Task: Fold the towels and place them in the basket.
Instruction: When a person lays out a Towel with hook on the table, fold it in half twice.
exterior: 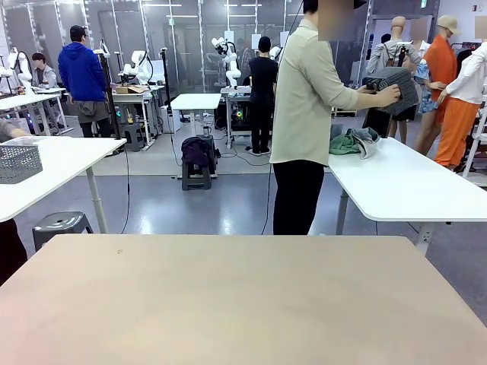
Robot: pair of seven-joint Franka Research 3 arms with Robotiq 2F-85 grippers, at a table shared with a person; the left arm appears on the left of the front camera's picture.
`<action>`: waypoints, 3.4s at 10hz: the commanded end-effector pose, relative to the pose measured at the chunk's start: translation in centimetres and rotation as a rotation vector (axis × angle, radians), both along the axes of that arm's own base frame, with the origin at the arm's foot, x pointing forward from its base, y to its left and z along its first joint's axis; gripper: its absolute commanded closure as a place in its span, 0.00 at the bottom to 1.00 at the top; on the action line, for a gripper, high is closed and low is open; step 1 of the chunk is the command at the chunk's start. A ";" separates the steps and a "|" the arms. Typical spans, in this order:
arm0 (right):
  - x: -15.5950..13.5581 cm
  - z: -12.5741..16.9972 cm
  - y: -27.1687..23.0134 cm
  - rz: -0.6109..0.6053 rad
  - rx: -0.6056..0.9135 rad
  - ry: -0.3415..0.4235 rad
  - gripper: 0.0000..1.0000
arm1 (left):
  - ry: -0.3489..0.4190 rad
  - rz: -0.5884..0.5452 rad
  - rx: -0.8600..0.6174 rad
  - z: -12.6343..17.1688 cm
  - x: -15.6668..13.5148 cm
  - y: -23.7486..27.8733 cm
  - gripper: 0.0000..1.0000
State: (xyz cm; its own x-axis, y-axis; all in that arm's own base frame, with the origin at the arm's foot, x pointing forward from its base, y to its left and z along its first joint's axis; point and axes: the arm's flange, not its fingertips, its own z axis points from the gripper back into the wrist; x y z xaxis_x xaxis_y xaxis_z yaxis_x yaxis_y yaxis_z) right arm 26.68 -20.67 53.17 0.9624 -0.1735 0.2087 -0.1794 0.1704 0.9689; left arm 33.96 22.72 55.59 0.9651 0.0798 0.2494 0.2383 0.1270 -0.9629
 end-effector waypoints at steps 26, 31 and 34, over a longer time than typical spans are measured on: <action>0.0 0.0 0.0 -0.003 -0.002 -0.001 0.00 | -0.004 0.003 -0.001 0.1 -0.2 -0.1 0.00; 0.0 0.0 0.0 -0.003 -0.002 -0.001 0.00 | -0.004 0.003 -0.001 0.1 -0.2 -0.1 0.00; 0.0 0.0 0.0 -0.003 -0.002 -0.001 0.00 | -0.004 0.003 -0.001 0.1 -0.2 -0.1 0.00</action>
